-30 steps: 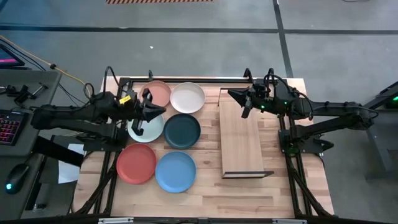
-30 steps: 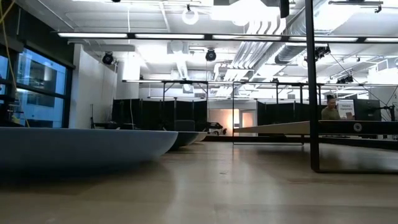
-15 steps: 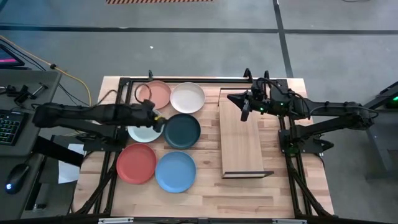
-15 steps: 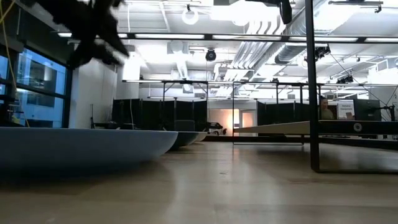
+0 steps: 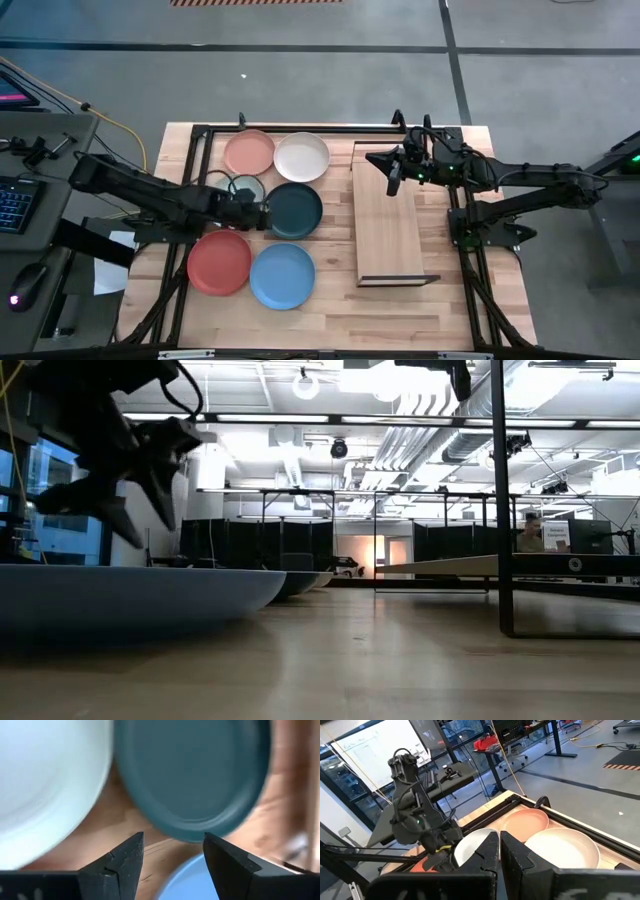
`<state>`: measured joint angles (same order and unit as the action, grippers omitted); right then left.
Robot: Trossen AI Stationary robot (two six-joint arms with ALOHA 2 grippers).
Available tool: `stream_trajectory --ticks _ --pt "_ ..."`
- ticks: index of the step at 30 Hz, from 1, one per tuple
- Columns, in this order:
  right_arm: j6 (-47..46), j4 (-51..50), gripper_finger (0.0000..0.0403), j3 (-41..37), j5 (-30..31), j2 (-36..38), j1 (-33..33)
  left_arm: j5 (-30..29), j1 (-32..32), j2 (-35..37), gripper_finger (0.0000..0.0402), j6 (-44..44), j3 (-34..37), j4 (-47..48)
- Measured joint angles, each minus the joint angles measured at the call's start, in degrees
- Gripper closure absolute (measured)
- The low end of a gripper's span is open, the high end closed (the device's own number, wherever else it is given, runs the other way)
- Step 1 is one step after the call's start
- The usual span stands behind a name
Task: Place and stack plates onto a shelf
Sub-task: Put the black plate on the shelf
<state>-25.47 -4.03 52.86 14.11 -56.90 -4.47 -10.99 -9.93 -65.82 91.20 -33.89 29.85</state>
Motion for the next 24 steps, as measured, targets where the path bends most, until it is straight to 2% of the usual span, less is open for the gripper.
stream_trajectory --ticks 5,11,20,24 --pt "0.01 -0.09 0.0403 -0.08 1.4 0.0 0.0 -2.47 -1.45 -4.52 0.0208 5.22 0.0 -0.16" --pt "0.02 -0.51 0.0403 -0.13 2.41 -0.02 0.0 -2.68 0.62 -9.91 0.0208 6.83 0.0 -0.66" --pt "0.0 -0.51 0.0403 -0.17 2.43 -0.02 0.0 -3.04 2.7 -12.79 0.0209 6.23 -0.02 -7.5" --pt "0.0 -0.51 0.0403 -0.17 2.43 -0.02 0.0 -3.12 3.46 -13.71 0.0231 6.18 -0.02 -7.23"
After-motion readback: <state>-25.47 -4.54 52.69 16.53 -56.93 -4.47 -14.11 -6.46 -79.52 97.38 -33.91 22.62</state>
